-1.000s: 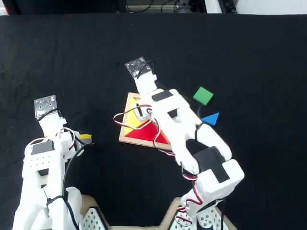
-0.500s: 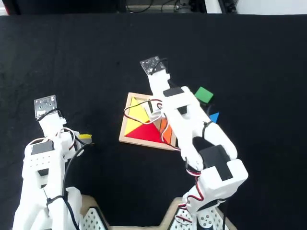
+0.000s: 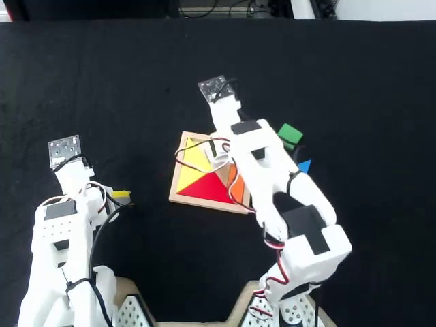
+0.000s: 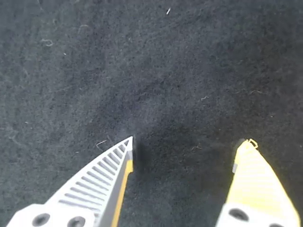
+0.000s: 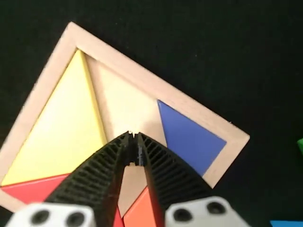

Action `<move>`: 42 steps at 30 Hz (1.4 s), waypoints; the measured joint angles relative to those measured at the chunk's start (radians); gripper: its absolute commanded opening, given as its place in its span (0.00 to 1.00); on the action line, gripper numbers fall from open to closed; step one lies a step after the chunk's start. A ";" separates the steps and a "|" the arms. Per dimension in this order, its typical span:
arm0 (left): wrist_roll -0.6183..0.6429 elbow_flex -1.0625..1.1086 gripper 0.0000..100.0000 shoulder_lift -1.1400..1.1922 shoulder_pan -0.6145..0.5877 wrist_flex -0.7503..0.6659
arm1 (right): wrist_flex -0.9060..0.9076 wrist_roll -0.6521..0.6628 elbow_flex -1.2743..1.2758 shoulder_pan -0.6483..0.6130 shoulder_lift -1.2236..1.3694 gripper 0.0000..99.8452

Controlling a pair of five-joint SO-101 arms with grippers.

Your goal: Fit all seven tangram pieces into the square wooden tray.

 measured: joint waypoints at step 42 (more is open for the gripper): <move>0.000 0.000 0.33 0.000 0.000 0.000 | 0.086 0.052 -0.031 -0.080 0.046 0.01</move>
